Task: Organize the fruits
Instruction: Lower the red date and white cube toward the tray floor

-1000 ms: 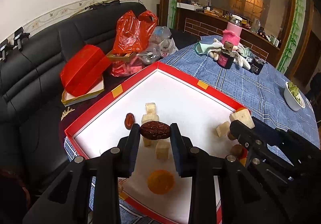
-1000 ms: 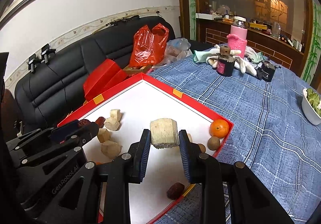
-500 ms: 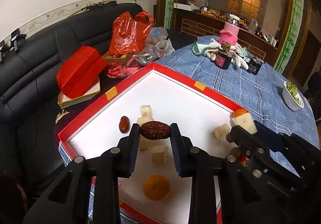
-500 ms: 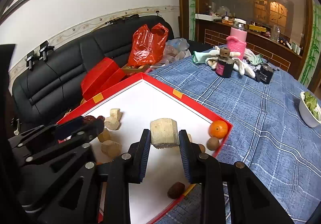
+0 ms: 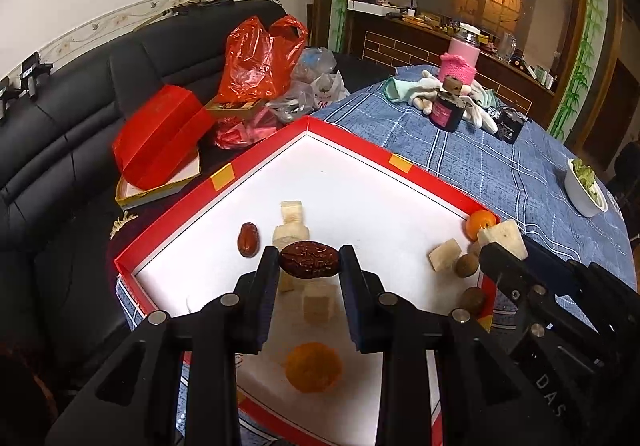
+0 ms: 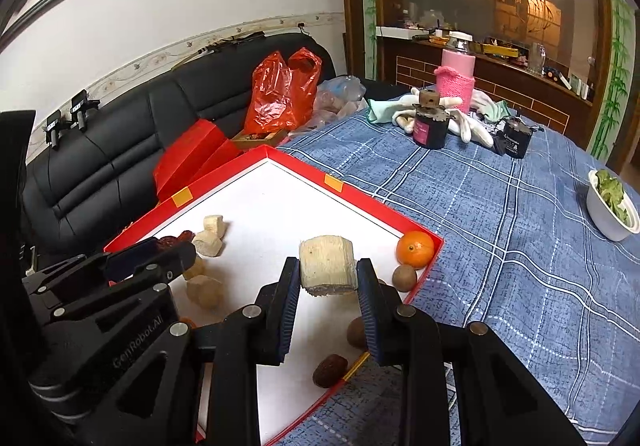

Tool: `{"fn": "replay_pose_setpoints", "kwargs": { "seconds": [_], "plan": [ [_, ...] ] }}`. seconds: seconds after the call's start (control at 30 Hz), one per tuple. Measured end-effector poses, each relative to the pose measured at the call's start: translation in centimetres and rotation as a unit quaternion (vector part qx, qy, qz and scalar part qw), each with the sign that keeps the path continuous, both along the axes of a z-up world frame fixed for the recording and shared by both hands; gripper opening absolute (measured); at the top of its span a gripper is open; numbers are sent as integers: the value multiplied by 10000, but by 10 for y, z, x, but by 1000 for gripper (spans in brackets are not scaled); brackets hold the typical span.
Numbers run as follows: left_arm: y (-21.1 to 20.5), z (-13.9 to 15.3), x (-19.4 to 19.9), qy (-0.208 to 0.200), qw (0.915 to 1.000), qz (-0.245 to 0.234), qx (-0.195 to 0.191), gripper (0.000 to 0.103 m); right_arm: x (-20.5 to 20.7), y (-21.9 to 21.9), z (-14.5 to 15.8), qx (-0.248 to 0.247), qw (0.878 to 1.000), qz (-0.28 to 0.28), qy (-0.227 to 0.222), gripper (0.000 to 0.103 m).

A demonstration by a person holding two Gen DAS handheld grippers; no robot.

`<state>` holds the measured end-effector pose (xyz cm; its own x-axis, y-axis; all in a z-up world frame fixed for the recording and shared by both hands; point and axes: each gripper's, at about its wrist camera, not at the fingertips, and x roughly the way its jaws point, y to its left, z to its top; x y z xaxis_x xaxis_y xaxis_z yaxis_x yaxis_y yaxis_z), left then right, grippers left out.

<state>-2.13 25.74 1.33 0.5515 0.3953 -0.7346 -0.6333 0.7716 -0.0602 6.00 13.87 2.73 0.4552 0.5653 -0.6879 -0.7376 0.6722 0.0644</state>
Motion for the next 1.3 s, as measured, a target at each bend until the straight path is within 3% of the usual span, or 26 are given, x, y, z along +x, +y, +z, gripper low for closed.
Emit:
{"fn": "replay_pose_setpoints", "kwargs": {
  "seconds": [0.57, 1.3],
  "plan": [
    [11, -5, -9, 129, 9998, 131, -55, 28, -6, 11, 3, 132, 9998, 170, 14, 29],
    [28, -13, -1, 211, 9996, 160, -93, 28, 3, 34, -12, -136, 9997, 204, 78, 29]
  ]
}}
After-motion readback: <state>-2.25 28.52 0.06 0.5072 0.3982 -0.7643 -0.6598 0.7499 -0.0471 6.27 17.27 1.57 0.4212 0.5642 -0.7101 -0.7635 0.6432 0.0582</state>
